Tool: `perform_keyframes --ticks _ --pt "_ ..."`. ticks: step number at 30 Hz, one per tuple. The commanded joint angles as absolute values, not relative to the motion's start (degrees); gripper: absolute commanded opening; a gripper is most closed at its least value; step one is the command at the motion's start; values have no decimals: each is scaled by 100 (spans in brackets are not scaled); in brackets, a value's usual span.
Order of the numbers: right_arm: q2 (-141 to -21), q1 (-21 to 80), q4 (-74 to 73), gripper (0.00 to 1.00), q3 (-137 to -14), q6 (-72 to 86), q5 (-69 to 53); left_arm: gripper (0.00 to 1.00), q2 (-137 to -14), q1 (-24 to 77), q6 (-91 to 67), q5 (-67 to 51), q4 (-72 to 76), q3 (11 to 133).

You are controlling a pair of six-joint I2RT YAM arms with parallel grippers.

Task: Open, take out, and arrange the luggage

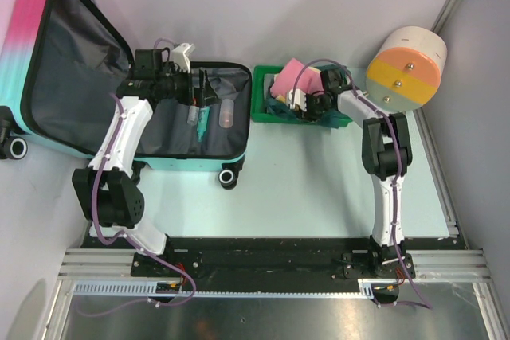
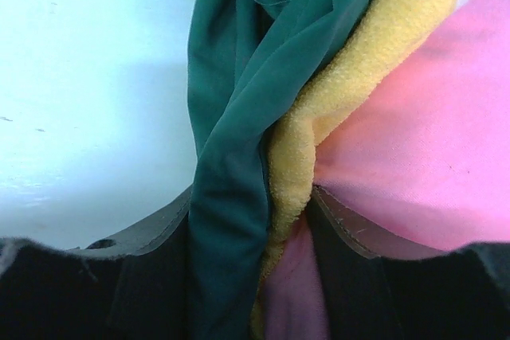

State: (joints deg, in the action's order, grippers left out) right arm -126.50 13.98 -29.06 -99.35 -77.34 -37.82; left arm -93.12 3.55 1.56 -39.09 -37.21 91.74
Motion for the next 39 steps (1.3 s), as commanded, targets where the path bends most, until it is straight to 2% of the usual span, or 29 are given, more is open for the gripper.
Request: perform_keyframes --ticks 1,2,4,5,6,7,12,17,22,26,32,39 --pt "-13306 1389 -3138 43 -10712 -8245 -3929 100 -9334 273 431 -3929 -3586 9466" --pt "-13368 1389 -3077 45 -10888 -8192 -3911 100 -9351 272 457 -3937 -3586 9466" --pt "-13360 1371 -2963 56 -10951 -8008 -3920 100 -9413 272 457 -3920 -3586 9501" --pt "-13290 1354 -2901 62 -10882 -7894 -3885 100 -9422 272 466 -3937 -3586 9553" --pt "-13106 1354 -2839 76 -10811 -7779 -3876 100 -9465 272 483 -3946 -3577 9589" --pt "-12983 1301 -2743 81 -10732 -7509 -3885 100 -9492 264 483 -3929 -3586 9632" --pt "-11858 1038 -1900 99 -9619 -6260 -3885 100 -9606 272 720 -3832 -3586 10054" --pt "-10636 809 -617 100 -9132 -4267 -3534 100 -9791 281 861 -3683 -3577 10615" --pt "-9985 423 -483 100 -9053 -1962 -2971 100 -9958 308 958 -3586 -3568 11056" --pt "-9739 -306 -799 100 -9149 -1337 -3314 100 -10046 308 984 -3551 -3551 11302" --pt "-9782 -1396 -1493 92 -9728 -1055 -3304 100 -10081 308 862 -3735 -3542 11312" --pt "-10151 -2214 -1591 94 -10668 -958 -3278 100 -10002 308 844 -3867 -3551 11074"
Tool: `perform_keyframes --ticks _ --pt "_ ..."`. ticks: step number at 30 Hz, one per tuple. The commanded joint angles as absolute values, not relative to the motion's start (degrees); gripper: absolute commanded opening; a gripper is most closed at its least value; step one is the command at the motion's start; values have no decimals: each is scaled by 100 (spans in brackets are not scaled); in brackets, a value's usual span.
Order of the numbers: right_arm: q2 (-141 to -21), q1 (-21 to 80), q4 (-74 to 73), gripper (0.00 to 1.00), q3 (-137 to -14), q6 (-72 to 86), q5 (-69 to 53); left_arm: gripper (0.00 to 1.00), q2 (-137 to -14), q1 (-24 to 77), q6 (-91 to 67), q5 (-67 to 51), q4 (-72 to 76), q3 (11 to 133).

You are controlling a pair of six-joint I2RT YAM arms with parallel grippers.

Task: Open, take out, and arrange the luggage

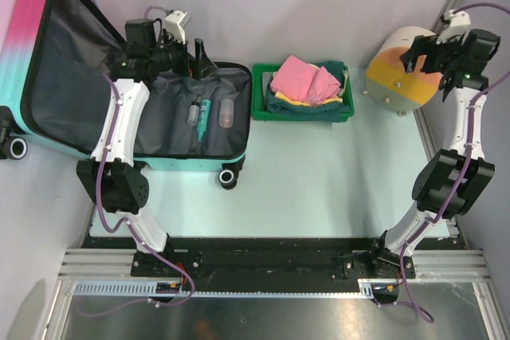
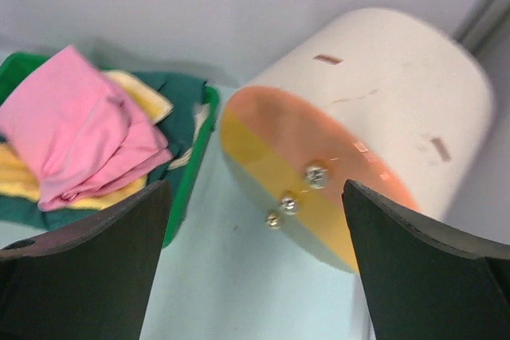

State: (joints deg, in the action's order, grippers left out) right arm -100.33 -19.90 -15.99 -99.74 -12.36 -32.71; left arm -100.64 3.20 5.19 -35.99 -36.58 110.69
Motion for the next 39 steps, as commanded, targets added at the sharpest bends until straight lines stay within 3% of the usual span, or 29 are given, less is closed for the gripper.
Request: perform_keyframes --ticks 1,4,8,12,19,27,39 --pt "-10247 -2293 -1591 94 -10748 -941 -3226 100 -10011 308 844 -3850 -3542 11057" --pt "-10467 -2338 -1678 89 -10995 -765 -3007 99 -10028 308 791 -3815 -3551 11004" --pt "-10494 -2137 -1819 73 -10881 -273 -2313 99 -10072 308 616 -3700 -3533 11013" --pt "-10266 -1995 -1574 67 -10250 157 -1636 98 -10063 290 492 -3647 -3533 10960" --pt "-10108 -1863 -1249 69 -9721 -281 -1696 98 -10063 290 527 -3744 -3533 10907" --pt "-9782 -2039 377 72 -9720 167 -1778 97 -10037 290 554 -3973 -3533 10819" --pt "-11881 -2039 212 79 -11785 896 -1090 97 -10029 281 624 -3700 -3542 10749"
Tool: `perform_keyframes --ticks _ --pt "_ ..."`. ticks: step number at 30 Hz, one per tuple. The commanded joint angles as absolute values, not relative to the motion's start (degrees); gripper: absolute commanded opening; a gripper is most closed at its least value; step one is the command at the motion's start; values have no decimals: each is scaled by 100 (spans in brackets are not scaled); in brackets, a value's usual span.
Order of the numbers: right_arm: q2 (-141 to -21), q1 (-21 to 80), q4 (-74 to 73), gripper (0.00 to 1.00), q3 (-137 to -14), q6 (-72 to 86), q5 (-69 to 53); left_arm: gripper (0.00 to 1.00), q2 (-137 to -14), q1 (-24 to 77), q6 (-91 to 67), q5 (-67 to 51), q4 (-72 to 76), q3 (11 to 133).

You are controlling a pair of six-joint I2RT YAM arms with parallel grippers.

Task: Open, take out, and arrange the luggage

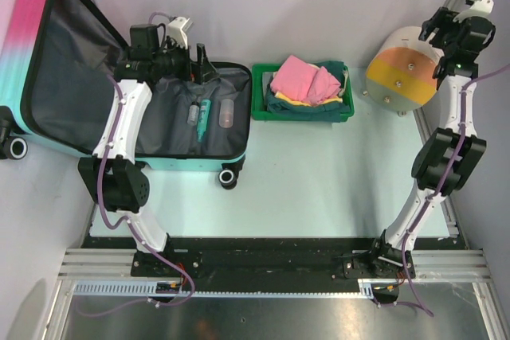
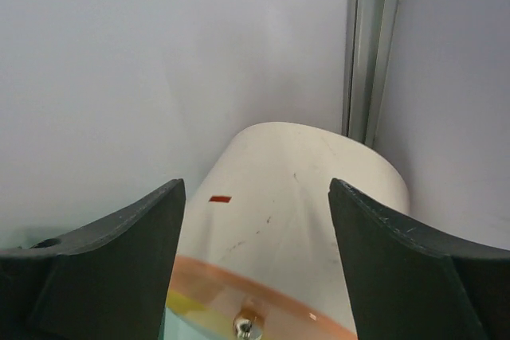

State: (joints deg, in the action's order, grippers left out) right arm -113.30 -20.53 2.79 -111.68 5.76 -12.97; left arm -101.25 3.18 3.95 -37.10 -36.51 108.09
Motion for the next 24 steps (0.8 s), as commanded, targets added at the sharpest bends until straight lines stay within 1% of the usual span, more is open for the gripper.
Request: perform_keyframes --ticks 1,4,5,7,9,13,15,16,18,20,24 --pt "-11979 -2030 167 80 -12004 914 -1081 97 -10011 281 633 -3691 -3542 10679" --pt "-12286 -1987 35 82 -12216 827 -1046 97 -9976 272 615 -3656 -3542 10609" --pt "-12322 -1978 -295 82 -12252 791 -1063 97 -9967 272 624 -3656 -3533 10617" --pt "-12288 -1925 -491 80 -12138 721 -1142 98 -9976 272 615 -3630 -3542 10617" --pt "-12034 -1881 -703 79 -11674 712 -1248 98 -9976 264 624 -3630 -3533 10643" --pt "-11453 -1688 -668 74 -10575 905 -1493 98 -10011 264 589 -3674 -3525 10617" --pt "-11242 -1591 -633 74 -10023 1010 -1704 98 -10028 264 571 -3700 -3525 10626" --pt "-11067 -1495 -598 72 -9872 1028 -1783 98 -10037 264 571 -3718 -3533 10617" --pt "-10960 -1424 -659 71 -9582 985 -1968 98 -10063 264 563 -3718 -3525 10635" --pt "-10881 -1354 -878 67 -9475 888 -2100 98 -10072 264 554 -3718 -3533 10644" --pt "-10890 -1441 -1397 66 -9431 668 -2223 98 -10072 264 562 -3718 -3525 10679"
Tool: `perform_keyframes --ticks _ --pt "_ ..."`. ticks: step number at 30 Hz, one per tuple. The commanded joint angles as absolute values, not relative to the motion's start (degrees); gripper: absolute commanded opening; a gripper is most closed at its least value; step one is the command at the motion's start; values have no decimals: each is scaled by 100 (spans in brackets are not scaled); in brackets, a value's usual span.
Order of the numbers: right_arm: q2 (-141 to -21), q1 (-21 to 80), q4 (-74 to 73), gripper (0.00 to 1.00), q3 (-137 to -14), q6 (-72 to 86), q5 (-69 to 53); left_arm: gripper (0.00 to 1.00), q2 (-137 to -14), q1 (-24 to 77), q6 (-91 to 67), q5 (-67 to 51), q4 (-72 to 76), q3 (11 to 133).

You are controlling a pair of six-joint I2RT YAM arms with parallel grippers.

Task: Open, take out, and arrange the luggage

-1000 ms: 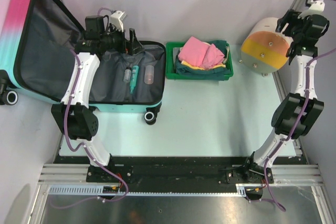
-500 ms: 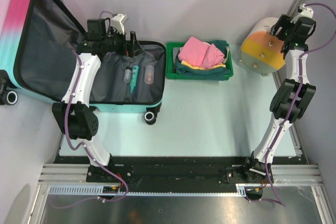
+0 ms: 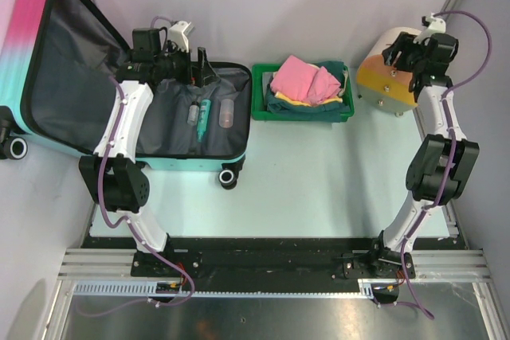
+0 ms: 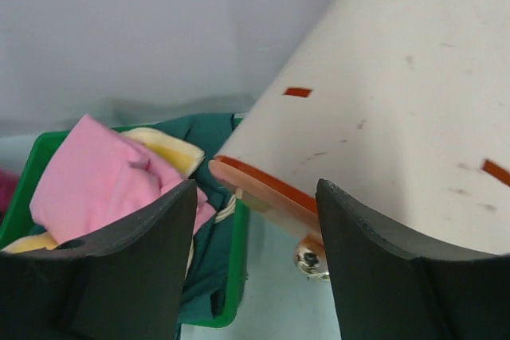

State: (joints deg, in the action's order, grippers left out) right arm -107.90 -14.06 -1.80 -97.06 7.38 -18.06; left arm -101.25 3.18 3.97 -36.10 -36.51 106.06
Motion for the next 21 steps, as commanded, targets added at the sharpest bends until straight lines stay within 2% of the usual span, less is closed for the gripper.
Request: perform_keyframes --ticks 1,13,18,21 --pt "-10890 -1494 -1545 66 -9457 668 -2267 98 -10072 264 554 -3726 -3524 10670" --pt "-10740 -1784 -1389 70 -9773 650 -3532 98 -10178 264 510 -3806 -3533 10670" --pt "-10792 -1802 -1292 72 -10150 607 -3403 98 -10178 264 519 -3806 -3533 10688" --pt "-10951 -1811 -1772 73 -10554 352 -3314 98 -10178 264 527 -3806 -3533 10696"
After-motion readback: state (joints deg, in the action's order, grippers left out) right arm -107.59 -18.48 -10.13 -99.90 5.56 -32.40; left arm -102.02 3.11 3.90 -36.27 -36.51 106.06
